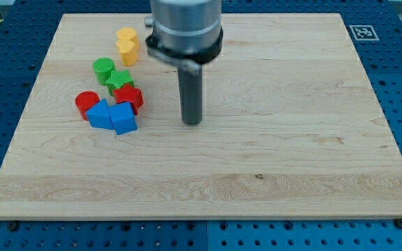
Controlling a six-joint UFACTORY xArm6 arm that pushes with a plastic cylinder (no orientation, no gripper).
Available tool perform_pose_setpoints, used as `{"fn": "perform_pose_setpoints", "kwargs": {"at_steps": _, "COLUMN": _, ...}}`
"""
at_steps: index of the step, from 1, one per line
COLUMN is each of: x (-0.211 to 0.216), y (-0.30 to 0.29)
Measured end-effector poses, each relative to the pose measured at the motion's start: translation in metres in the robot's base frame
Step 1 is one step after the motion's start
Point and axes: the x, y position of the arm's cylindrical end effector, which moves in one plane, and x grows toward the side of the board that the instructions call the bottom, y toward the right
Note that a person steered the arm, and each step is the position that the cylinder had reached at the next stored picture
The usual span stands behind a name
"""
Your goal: Slide the group of blocks down a bit
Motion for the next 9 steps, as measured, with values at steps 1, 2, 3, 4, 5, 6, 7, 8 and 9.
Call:
{"fn": "perform_pose_setpoints", "kwargs": {"at_steps": 1, "x": -0.07, "y": -0.019}}
{"fn": "perform_pose_setpoints", "kwargs": {"at_steps": 2, "x": -0.132, "y": -0.043}}
{"fn": "perform_pose_setpoints", "kwargs": {"at_steps": 3, "x": -0.181, "y": -0.043}}
{"fn": "perform_pose_setpoints", "kwargs": {"at_steps": 4, "x": -0.222, "y": -0.066}}
{"fn": "perform_pose_setpoints", "kwargs": {"at_steps": 5, "x": -0.221, "y": -0.118}}
{"fn": "perform_pose_setpoints", "kwargs": {"at_steps": 6, "x": -0.197, "y": -0.143}}
{"fn": "perform_pose_setpoints", "kwargs": {"at_steps": 7, "x": -0.19, "y": -0.131}}
{"fn": "perform_pose_setpoints", "kwargs": {"at_steps": 8, "x": -0.193, "y": -0.104}}
{"fn": "perform_pose_setpoints", "kwargs": {"at_steps": 9, "x": -0.191, "y": -0.108}}
